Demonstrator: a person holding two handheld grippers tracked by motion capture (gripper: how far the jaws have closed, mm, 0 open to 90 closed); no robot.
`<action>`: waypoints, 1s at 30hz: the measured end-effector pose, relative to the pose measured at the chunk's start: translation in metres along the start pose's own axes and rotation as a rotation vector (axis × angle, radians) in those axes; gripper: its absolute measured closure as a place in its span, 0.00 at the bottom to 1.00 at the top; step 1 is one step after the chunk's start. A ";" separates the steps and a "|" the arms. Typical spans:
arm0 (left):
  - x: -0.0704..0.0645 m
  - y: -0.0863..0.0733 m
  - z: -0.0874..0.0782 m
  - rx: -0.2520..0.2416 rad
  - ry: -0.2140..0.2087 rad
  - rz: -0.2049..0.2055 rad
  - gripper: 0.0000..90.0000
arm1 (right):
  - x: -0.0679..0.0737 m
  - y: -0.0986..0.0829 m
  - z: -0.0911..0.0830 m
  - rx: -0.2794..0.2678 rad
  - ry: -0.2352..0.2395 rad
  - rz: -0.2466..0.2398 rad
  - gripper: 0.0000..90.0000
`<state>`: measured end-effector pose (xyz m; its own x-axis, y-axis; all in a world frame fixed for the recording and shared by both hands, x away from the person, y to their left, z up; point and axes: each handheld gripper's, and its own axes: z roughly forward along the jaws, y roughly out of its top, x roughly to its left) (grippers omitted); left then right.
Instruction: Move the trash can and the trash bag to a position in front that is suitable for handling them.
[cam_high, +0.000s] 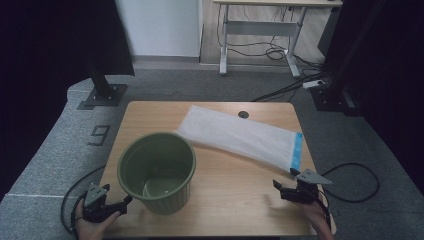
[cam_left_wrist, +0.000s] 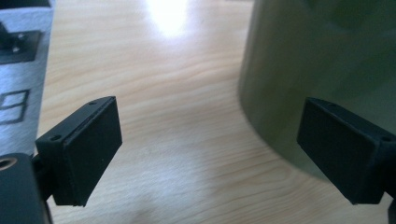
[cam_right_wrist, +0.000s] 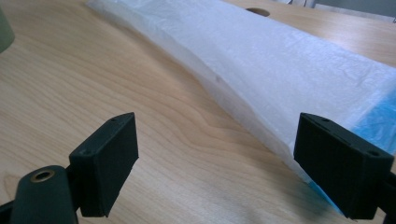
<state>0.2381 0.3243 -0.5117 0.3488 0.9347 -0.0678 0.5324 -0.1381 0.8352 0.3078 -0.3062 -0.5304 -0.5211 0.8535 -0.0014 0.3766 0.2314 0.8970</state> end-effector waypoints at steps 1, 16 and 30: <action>-0.002 0.001 -0.002 -0.008 -0.004 0.005 0.07 | -0.002 0.000 -0.001 -0.007 0.000 0.010 0.15; -0.021 0.001 -0.016 0.028 -0.056 0.135 0.04 | -0.014 0.011 0.001 -0.067 0.020 0.062 0.15; -0.041 0.014 -0.033 -0.014 -0.263 0.295 0.02 | 0.002 0.011 0.009 -0.024 0.031 0.006 0.15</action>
<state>0.2060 0.2943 -0.4792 0.6719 0.7396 0.0398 0.3703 -0.3820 0.8467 0.3179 -0.2982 -0.5241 -0.5425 0.8399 0.0175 0.3620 0.2149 0.9071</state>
